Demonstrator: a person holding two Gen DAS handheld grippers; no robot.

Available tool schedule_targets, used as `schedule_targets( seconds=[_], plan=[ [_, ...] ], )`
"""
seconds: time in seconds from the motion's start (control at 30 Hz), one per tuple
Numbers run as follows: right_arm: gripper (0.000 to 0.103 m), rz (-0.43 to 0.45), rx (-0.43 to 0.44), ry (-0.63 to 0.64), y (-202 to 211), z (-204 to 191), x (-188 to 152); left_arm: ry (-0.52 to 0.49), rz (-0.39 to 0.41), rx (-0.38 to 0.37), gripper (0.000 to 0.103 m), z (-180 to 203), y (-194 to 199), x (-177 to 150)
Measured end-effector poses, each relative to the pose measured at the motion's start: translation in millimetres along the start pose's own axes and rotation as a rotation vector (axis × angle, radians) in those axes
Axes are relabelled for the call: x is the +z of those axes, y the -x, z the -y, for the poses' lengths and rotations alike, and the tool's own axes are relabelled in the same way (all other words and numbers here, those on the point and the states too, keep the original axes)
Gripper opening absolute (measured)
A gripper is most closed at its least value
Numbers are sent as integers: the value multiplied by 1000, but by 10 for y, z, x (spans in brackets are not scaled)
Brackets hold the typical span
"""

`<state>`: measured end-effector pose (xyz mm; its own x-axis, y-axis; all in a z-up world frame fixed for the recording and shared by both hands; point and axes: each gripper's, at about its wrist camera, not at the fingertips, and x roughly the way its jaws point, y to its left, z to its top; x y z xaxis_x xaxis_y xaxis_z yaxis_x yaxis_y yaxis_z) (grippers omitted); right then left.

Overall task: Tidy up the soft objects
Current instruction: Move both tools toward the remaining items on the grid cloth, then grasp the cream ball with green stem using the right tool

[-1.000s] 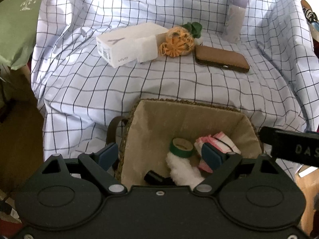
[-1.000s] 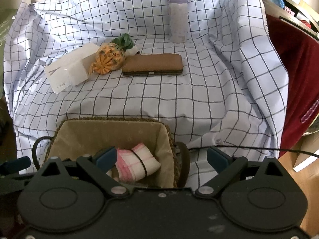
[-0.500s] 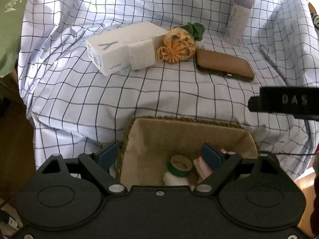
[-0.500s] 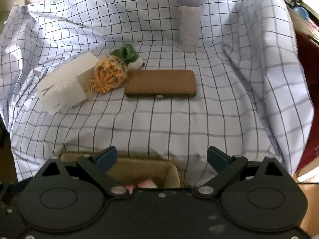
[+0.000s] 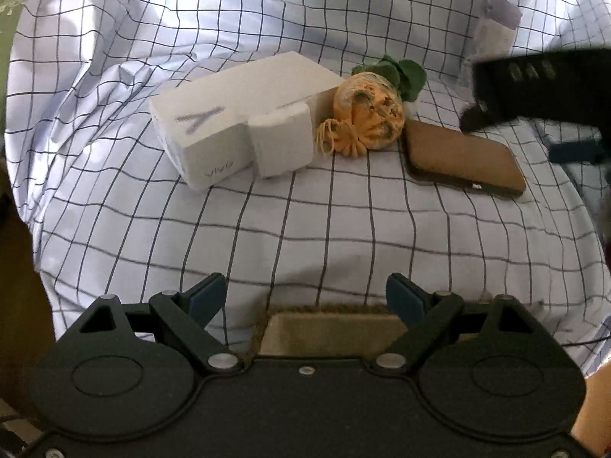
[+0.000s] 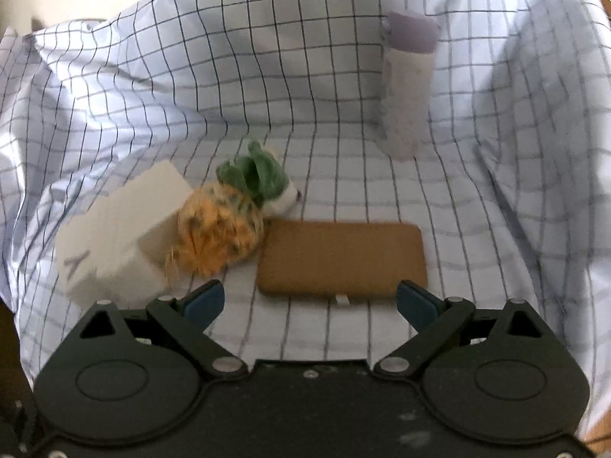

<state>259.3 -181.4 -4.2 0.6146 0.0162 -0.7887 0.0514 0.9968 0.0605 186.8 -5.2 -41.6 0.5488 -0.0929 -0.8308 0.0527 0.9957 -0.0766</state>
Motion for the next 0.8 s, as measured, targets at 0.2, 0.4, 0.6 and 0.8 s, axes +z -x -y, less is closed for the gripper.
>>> schedule_targets(
  seconds=[0.2, 0.4, 0.6, 0.8],
  plan=[
    [97, 13, -5, -36, -404, -91, 474, 0, -28, -8, 87, 8, -167, 66],
    [97, 39, -21, -60, -725, -216, 969, -3, -46, -21, 87, 2, -280, 110],
    [86, -4, -10, -28, -1133, -417, 1340, 7, -37, -29, 87, -46, -316, 174],
    [70, -95, -38, 31, -1503, -523, 1503, 4, -16, -41, 87, -63, -307, 230]
  ],
)
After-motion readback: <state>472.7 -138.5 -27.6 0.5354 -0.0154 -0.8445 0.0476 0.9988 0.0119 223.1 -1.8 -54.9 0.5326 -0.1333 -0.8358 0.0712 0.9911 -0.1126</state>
